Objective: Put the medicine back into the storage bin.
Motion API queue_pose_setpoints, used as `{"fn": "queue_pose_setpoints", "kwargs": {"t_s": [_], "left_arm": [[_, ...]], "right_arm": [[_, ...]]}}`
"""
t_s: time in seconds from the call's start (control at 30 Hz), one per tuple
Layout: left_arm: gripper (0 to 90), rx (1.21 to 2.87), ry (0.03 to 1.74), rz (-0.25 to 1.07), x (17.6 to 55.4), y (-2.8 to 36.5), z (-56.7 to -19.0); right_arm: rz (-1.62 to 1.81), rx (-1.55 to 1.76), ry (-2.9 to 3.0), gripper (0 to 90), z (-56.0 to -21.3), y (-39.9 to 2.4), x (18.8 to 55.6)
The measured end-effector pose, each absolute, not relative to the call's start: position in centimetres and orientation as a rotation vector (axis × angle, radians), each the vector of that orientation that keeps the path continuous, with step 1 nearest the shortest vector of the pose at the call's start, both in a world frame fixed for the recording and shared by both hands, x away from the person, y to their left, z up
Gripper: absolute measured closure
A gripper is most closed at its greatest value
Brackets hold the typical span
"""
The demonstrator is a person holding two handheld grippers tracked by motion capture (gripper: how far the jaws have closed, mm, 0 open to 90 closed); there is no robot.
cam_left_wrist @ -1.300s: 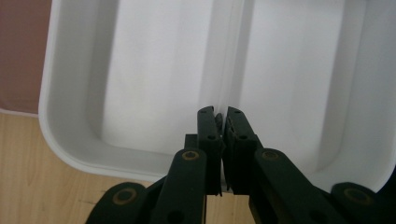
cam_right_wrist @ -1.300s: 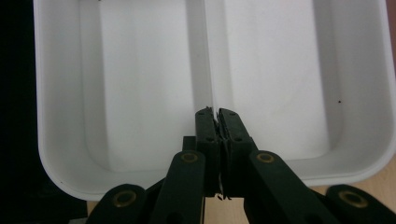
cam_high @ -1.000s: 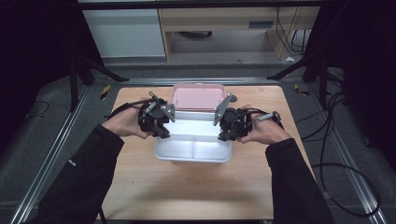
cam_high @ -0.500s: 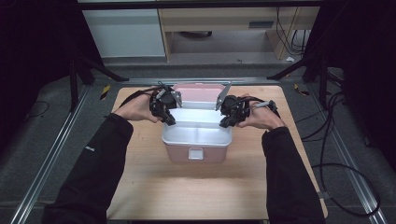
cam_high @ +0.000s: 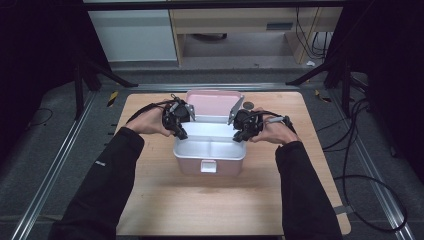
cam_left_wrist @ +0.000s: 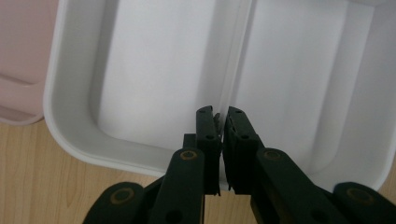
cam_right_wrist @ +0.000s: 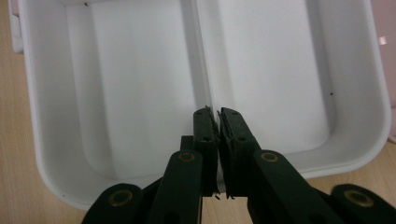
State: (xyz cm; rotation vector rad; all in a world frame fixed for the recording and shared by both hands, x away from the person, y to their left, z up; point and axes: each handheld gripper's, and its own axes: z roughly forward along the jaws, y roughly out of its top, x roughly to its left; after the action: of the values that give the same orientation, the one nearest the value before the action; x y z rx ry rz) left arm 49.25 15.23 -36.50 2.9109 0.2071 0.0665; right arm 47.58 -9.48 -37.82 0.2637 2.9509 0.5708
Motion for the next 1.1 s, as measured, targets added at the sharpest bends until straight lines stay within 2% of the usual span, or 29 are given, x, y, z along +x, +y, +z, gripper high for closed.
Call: {"fn": "queue_pose_setpoints", "kwargs": {"t_s": [0.23,0.47,0.57,0.6,0.7,0.87,0.97,1.1], "left_arm": [[85.2,2.897,0.211,0.054,47.5,15.5,-37.3],[82.8,2.878,0.243,0.108,46.5,15.9,-37.3],[77.1,2.826,0.272,0.160,45.9,16.2,-36.3],[71.6,2.802,0.290,0.183,45.6,16.3,-35.8],[63.4,2.752,0.327,0.248,44.8,17.1,-34.9],[45.5,2.655,0.467,0.380,44.0,18.9,-34.4],[41.0,2.587,0.533,0.392,43.5,20.0,-34.5],[40.3,2.521,0.607,0.380,43.3,21.1,-34.7]], "right_arm": [[0.606,0.267,2.938,83.0,-38.4,-9.7,46.7],[0.570,0.281,2.917,80.2,-38.4,-9.2,45.3],[0.574,0.314,2.901,75.0,-38.0,-9.1,44.9],[0.591,0.319,2.887,70.8,-37.8,-9.1,44.8],[0.674,0.336,2.833,61.9,-36.9,-9.5,44.4],[0.805,0.425,2.707,52.5,-35.1,-10.3,43.8],[0.811,0.475,2.658,45.0,-34.5,-10.8,43.4],[0.850,0.556,2.624,40.6,-34.4,-12.1,43.0]]}}
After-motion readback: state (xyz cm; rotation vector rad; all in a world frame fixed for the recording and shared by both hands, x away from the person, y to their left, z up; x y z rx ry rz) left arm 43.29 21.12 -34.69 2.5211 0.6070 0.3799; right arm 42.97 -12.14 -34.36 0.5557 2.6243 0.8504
